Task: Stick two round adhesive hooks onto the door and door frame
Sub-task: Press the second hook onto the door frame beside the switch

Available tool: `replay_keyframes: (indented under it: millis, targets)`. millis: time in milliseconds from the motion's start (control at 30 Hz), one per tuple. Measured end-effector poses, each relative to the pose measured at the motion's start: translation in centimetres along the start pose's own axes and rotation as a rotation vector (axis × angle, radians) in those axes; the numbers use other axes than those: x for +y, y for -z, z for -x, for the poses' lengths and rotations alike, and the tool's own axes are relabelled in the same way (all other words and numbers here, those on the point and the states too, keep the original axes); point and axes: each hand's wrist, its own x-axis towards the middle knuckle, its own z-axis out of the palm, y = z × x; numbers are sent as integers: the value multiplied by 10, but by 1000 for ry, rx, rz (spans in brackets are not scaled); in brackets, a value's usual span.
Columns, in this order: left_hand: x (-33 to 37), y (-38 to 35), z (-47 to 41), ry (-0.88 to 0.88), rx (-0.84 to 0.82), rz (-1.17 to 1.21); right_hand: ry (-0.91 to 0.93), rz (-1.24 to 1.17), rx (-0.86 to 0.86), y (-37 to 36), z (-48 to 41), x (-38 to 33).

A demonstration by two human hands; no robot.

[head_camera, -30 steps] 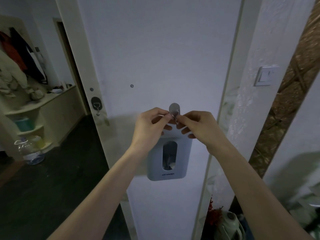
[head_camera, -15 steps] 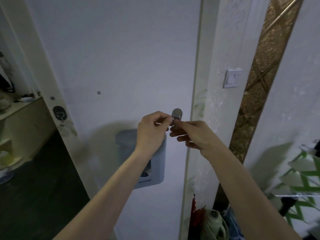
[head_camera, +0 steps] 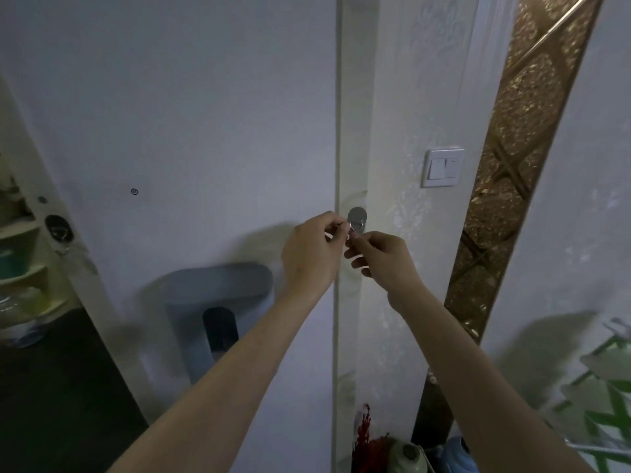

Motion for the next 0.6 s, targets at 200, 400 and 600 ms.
replay_keyframes:
  millis: [200, 400, 600]
  targets:
    - [-1, -16, -9, 14, 35, -91, 80, 46, -50, 10, -27, 13]
    - [-7, -23, -17, -1, 62, -176, 145, 77, -103, 14, -46, 22]
    - [-8, -28, -24, -19, 70, -238, 178, 82, -121, 16, -57, 29]
